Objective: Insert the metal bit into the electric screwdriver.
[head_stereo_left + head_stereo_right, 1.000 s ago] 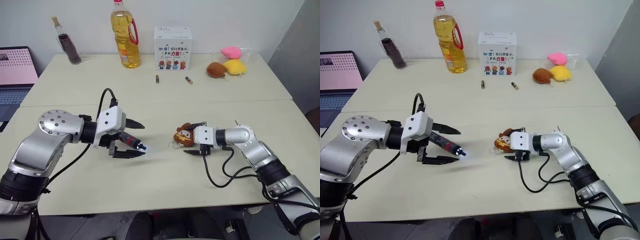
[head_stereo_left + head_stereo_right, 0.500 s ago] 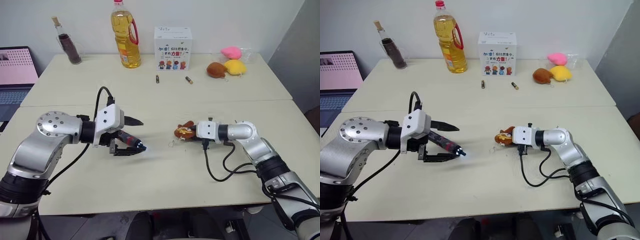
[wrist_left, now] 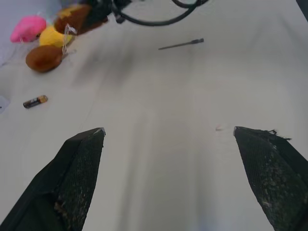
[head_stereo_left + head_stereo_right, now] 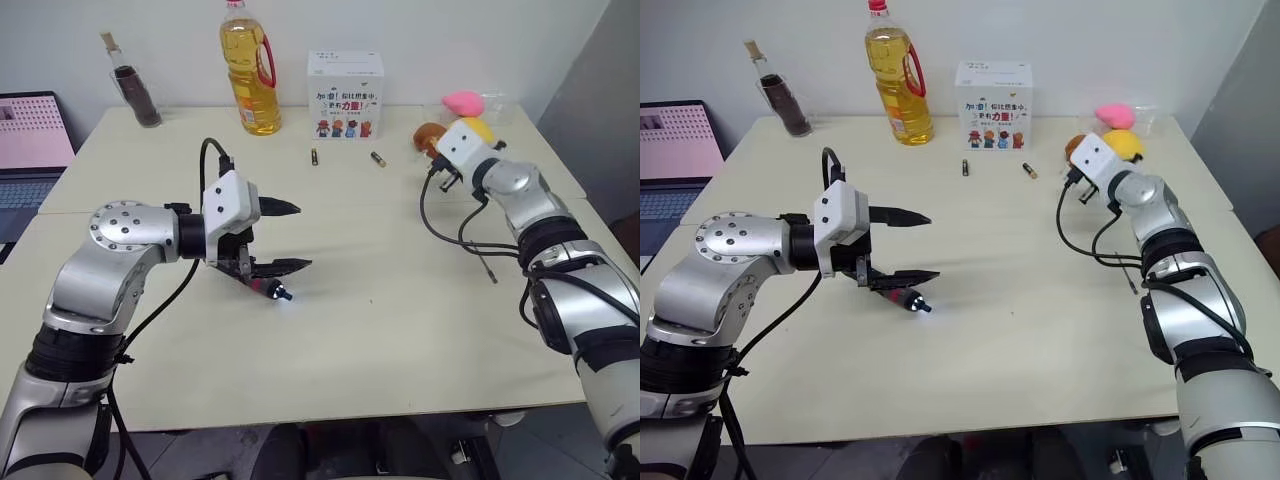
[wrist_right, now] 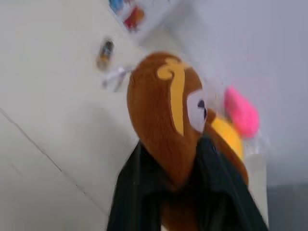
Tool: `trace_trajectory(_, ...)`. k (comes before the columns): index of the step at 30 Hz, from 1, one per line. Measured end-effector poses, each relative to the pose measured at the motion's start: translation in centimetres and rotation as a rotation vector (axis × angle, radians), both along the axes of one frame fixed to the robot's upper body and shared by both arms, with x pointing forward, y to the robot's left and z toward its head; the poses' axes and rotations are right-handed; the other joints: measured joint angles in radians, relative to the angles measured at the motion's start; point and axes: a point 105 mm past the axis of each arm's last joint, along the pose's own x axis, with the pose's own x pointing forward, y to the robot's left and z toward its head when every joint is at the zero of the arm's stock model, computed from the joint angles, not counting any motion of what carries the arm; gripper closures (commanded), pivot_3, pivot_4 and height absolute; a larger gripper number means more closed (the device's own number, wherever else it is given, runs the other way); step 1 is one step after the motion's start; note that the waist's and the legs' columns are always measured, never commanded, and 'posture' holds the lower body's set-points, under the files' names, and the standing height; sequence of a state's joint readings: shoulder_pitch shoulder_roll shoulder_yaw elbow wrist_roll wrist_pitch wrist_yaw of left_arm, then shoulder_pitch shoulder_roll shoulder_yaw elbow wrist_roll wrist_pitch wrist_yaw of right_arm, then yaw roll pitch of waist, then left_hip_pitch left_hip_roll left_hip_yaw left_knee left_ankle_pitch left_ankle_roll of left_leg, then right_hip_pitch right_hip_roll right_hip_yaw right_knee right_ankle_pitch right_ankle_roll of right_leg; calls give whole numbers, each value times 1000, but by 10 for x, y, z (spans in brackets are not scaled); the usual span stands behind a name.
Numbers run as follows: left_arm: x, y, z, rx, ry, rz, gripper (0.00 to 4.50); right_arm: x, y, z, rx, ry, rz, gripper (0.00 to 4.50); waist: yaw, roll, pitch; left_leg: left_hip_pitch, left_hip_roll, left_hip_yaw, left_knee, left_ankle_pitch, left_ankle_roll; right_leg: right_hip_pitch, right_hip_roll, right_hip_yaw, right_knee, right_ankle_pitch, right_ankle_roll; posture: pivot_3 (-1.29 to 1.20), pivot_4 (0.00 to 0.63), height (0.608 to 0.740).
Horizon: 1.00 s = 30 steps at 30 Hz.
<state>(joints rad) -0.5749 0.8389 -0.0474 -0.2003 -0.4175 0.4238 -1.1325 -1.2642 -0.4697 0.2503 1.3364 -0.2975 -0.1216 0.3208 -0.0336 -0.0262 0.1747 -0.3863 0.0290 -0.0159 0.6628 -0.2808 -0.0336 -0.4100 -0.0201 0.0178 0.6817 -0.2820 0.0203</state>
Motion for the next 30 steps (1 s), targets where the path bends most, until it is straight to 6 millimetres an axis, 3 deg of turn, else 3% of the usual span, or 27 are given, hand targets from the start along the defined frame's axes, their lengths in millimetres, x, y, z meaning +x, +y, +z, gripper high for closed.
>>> trace_trajectory(2,0,0,-1,0,3,5,0,0,-5,-5,-3,12,-27,2410,-2,0,0,-3,0,0,1,0,0,-2,0,0,1,0,0,0,150,740)
trace_trajectory(8,-5,2,-7,8,25,17,0,3,-3,15,23,-34,-32,993,-16,0,0,-5,1,-1,1,0,0,-5,0,-1,1,0,0,0,150,740)
trace_trajectory(12,-5,4,-8,10,31,22,0,2,-4,16,27,-30,-32,77,-18,0,0,-6,0,-1,1,0,0,-5,0,-1,1,0,0,0,150,740)
trace_trajectory(21,-4,3,-2,10,15,17,0,1,-10,22,93,-41,-16,35,-18,0,0,-6,0,-1,1,0,0,-5,0,-1,1,0,0,0,150,740)
trace_trajectory(24,-7,11,-7,50,40,15,0,-6,12,26,207,3,174,35,-21,0,0,-6,1,-1,1,0,0,-4,1,-1,0,0,0,0,150,740)
trace_trajectory(27,-7,27,-12,111,73,25,0,-27,34,13,316,101,418,35,-21,1,0,-6,2,-4,1,-1,1,-4,0,-3,0,0,0,0,150,740)
trace_trajectory(30,-3,54,-12,200,95,48,0,-79,51,-24,404,275,660,35,-3,3,2,-9,2,-8,2,-1,1,-5,1,-6,1,0,0,0,150,740)
